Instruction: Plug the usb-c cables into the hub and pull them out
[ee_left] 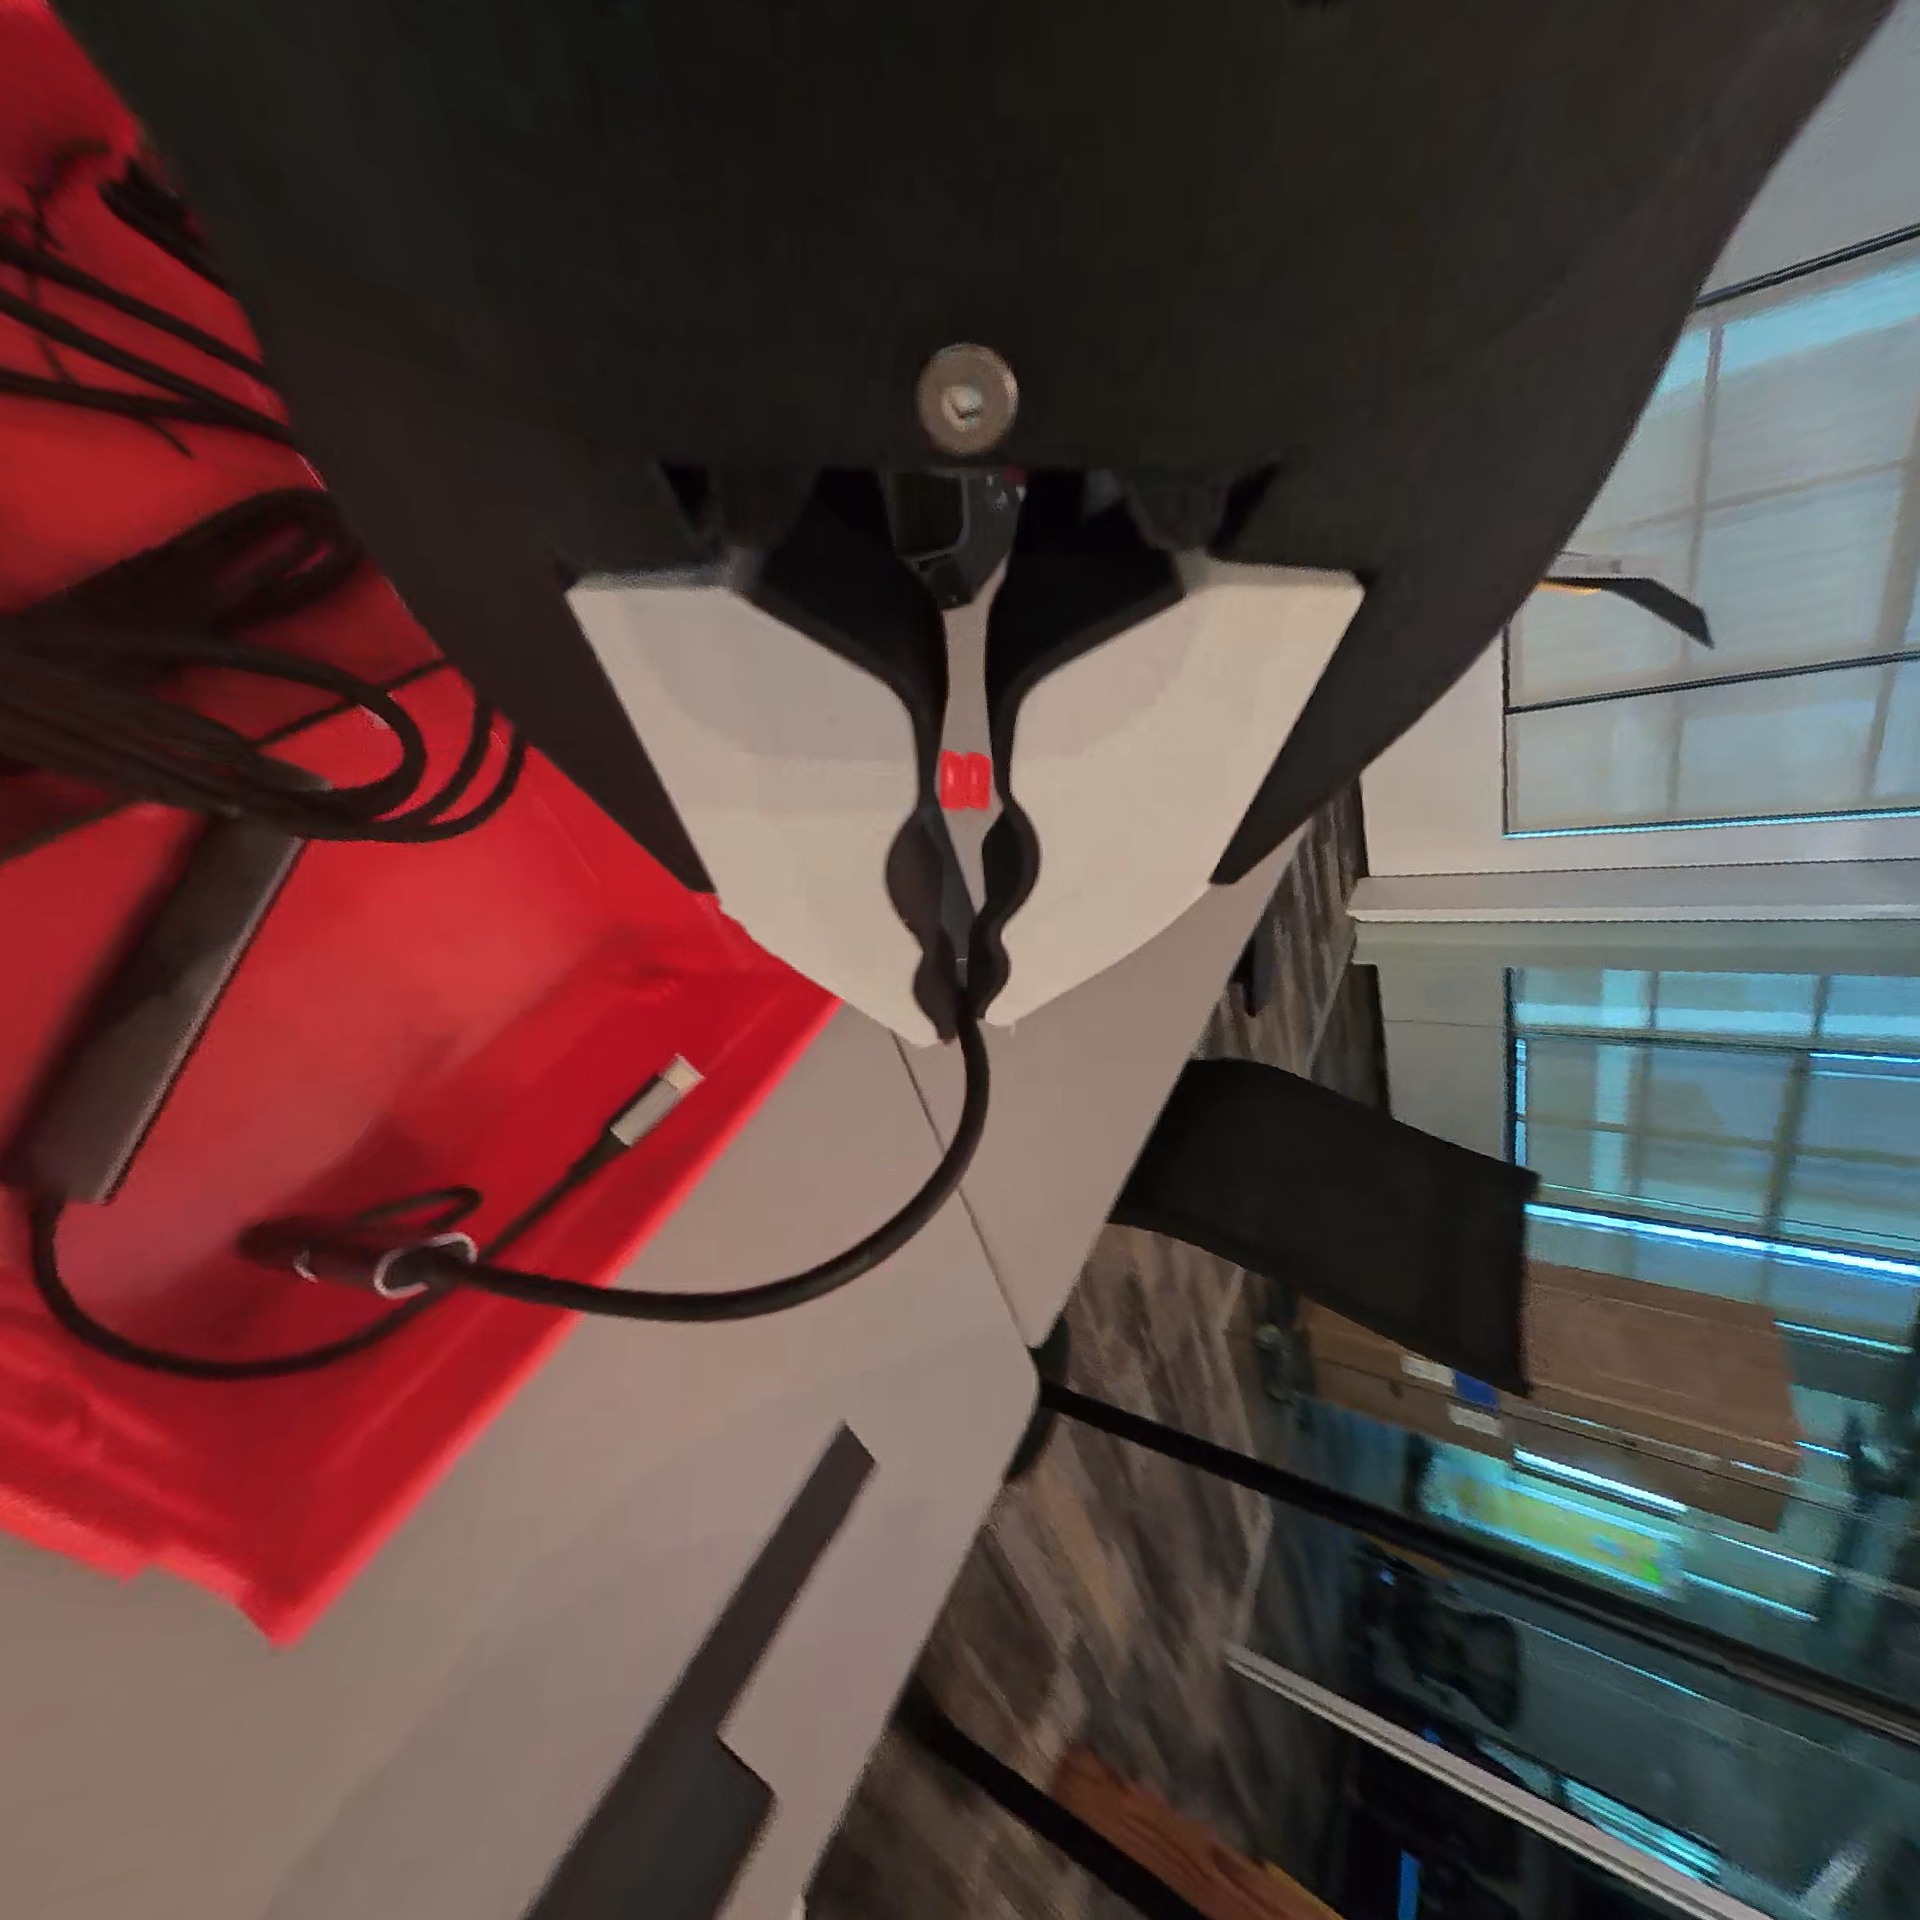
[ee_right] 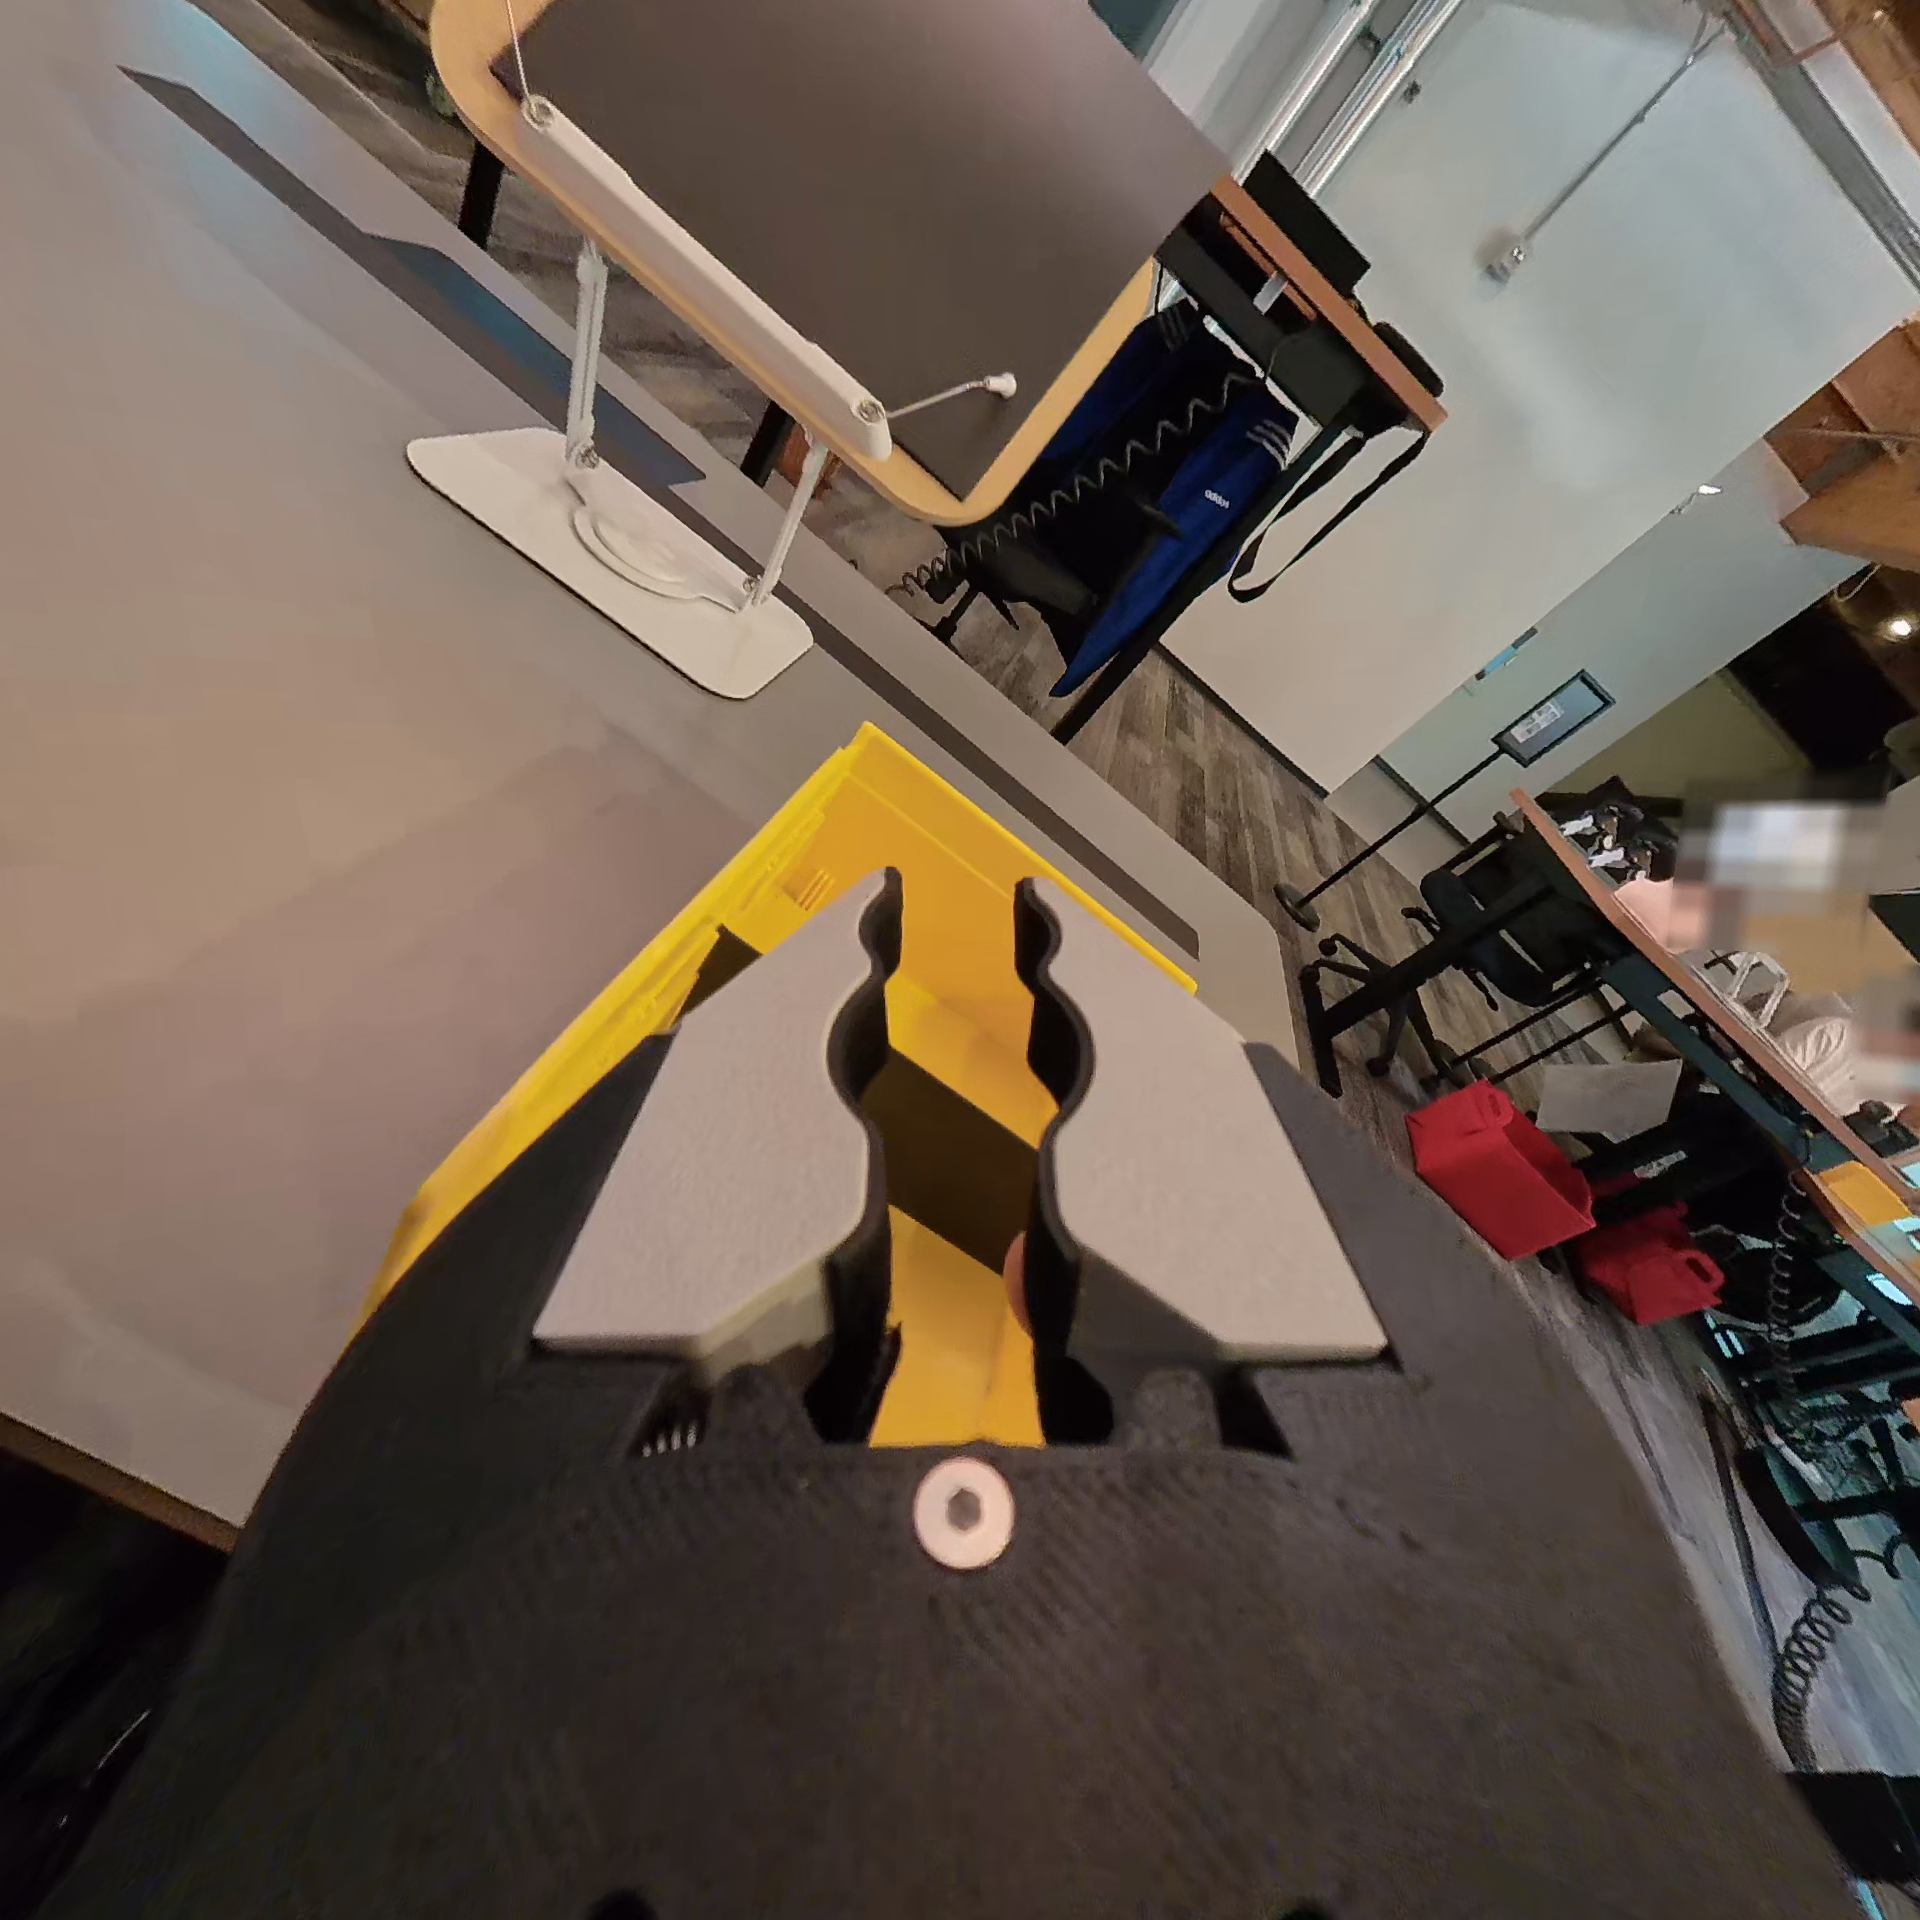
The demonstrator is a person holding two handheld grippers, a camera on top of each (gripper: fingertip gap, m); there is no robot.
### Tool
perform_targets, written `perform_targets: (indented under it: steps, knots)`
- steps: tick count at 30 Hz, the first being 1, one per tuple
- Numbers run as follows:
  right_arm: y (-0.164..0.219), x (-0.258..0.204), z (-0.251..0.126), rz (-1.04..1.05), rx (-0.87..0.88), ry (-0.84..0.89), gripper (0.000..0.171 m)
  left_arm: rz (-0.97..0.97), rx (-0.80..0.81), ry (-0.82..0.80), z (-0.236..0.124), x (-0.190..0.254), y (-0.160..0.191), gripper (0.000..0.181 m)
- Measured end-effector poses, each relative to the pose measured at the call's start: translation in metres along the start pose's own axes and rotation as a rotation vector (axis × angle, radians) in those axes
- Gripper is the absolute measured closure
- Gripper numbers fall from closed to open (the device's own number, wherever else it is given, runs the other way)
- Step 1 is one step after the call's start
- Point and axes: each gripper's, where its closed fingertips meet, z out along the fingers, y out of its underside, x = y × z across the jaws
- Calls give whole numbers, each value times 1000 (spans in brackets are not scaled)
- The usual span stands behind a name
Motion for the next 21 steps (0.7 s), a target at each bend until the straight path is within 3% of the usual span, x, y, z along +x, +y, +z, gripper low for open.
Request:
perform_targets:
  steps: [5, 9, 16, 21]
  knots:
    - [-20, -11, -1, 1, 50, -35, 152, -27, 136, -66, -38, -20, -40, 179]
    - [-36, -27, 2, -18, 84, -76, 152, -8, 272, -1, -76, -1, -97, 179]
    - [-57, -59, 5, -34, 131, -158, 151, 157, 447, 197, -121, 93, -193, 180]
    - [-56, -71, 2, -36, 132, -190, 151, 326, 452, 340, -124, 170, -223, 179]
